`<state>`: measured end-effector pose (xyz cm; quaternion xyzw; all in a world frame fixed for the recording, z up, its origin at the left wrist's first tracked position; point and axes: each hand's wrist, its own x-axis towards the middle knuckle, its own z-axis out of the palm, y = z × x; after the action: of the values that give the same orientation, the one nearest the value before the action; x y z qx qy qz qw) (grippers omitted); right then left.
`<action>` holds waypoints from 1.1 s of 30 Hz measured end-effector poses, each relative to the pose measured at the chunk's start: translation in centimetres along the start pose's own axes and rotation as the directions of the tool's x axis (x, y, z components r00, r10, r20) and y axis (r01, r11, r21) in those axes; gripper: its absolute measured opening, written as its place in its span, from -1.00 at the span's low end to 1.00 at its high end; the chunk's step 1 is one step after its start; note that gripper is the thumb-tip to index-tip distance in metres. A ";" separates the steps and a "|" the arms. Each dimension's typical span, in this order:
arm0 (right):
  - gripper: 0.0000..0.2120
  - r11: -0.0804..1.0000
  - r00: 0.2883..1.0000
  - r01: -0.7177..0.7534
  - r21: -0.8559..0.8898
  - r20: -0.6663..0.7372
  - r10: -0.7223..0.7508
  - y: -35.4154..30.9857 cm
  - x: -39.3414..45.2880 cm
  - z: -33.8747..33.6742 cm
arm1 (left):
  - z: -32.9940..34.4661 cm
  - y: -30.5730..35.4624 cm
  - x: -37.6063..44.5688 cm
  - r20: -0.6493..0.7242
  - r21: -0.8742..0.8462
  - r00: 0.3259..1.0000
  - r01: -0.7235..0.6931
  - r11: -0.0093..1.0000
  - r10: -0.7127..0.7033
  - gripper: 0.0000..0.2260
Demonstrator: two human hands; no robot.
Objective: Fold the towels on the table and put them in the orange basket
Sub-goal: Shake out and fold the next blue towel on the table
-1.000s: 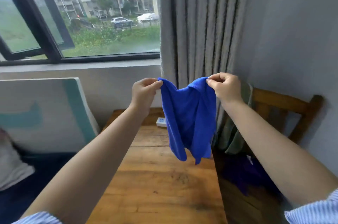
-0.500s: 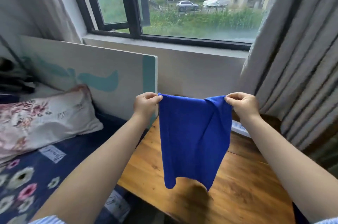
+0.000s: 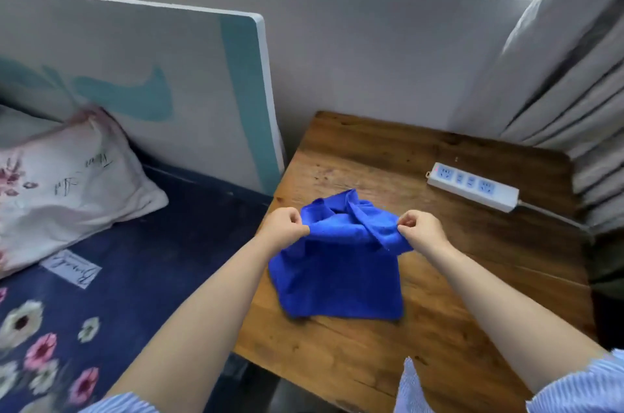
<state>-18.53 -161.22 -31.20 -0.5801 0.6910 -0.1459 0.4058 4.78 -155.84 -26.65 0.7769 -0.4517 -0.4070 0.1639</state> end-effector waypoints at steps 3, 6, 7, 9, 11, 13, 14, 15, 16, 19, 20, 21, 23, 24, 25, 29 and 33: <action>-0.78 0.997 0.999 -0.036 -0.070 -0.021 0.034 3.4 0.1 3.2 | 2.5 -2.7 1.3 0.148 0.089 0.983 0.100 0.991 -0.112 -0.65; -0.70 0.988 1.000 -0.006 -0.151 -0.016 0.004 5.9 -1.7 5.4 | 4.7 -5.2 2.0 0.230 0.205 0.948 0.173 0.963 -0.220 -0.63; -0.67 0.982 0.998 0.012 -0.187 -0.053 -0.023 6.4 -2.4 5.9 | 5.4 -5.8 2.3 0.251 0.247 0.935 0.189 0.950 -0.251 -0.64; -0.65 0.957 0.990 0.062 -0.284 -0.106 -0.096 7.5 -3.8 7.0 | 6.3 -6.9 2.5 0.266 0.291 0.918 0.214 0.933 -0.293 -0.66; -0.59 0.891 0.987 0.109 -0.441 -0.058 -0.149 8.2 -4.8 7.9 | 6.8 -7.5 2.5 0.243 0.331 0.918 0.226 0.916 -0.314 -0.65; -0.53 0.839 0.985 0.130 -0.528 -0.028 -0.170 8.5 -5.0 8.7 | 7.2 -7.9 2.6 0.218 0.367 0.927 0.212 0.906 -0.306 -0.62; -0.53 0.829 0.983 0.137 -0.542 -0.027 -0.180 8.5 -5.0 8.9 | 7.3 -8.0 2.6 0.203 0.374 0.929 0.220 0.901 -0.311 -0.60; -0.53 0.822 0.983 0.138 -0.552 -0.025 -0.181 8.3 -4.7 9.2 | 7.4 -8.1 2.8 0.184 0.368 0.932 0.231 0.901 -0.314 -0.59; -0.54 0.821 0.986 0.125 -0.556 -0.022 -0.165 8.1 -4.4 9.5 | 7.5 -8.3 2.8 0.166 0.348 0.934 0.245 0.905 -0.317 -0.60; -0.64 0.867 0.997 -0.007 -0.499 -0.073 -0.034 7.0 -3.3 9.8 | 7.8 -8.5 3.3 0.111 0.283 0.946 0.264 0.922 -0.304 -0.72; -0.69 0.885 0.994 -0.069 -0.461 -0.102 0.025 6.6 -2.9 9.8 | 7.9 -8.5 3.5 0.087 0.278 0.954 0.254 0.926 -0.287 -0.75; -0.74 0.892 0.990 -0.103 -0.441 -0.135 0.047 6.6 -2.6 9.9 | 8.0 -8.5 3.7 0.078 0.276 0.959 0.240 0.931 -0.271 -0.75; -0.84 0.896 0.982 -0.115 -0.430 -0.184 0.037 6.9 -2.3 9.9 | 7.9 -8.8 4.1 0.086 0.263 0.962 0.229 0.937 -0.259 -0.66; -0.88 0.904 0.980 -0.124 -0.410 -0.191 0.047 7.0 -2.2 9.8 | 7.7 -8.9 4.2 0.097 0.241 0.961 0.231 0.943 -0.260 -0.61; -0.87 0.915 0.979 -0.135 -0.379 -0.196 0.063 7.1 -2.3 9.6 | 7.5 -9.1 4.4 0.116 0.206 0.959 0.230 0.951 -0.257 -0.58; -0.78 0.976 0.961 -0.160 -0.146 -0.249 0.121 6.7 -2.7 7.5 | 5.1 -8.6 4.9 0.174 0.036 0.963 0.201 0.979 -0.204 -0.58; -0.80 0.969 0.927 -0.169 0.182 -0.305 0.219 4.2 -3.0 3.7 | 0.6 -5.6 6.5 0.186 -0.091 0.975 0.141 0.986 -0.122 -0.60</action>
<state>-18.67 -156.28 -35.22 -0.4444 0.7890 -0.2503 0.3426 9.21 -158.18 -33.66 0.7555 -0.3905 -0.5084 0.1351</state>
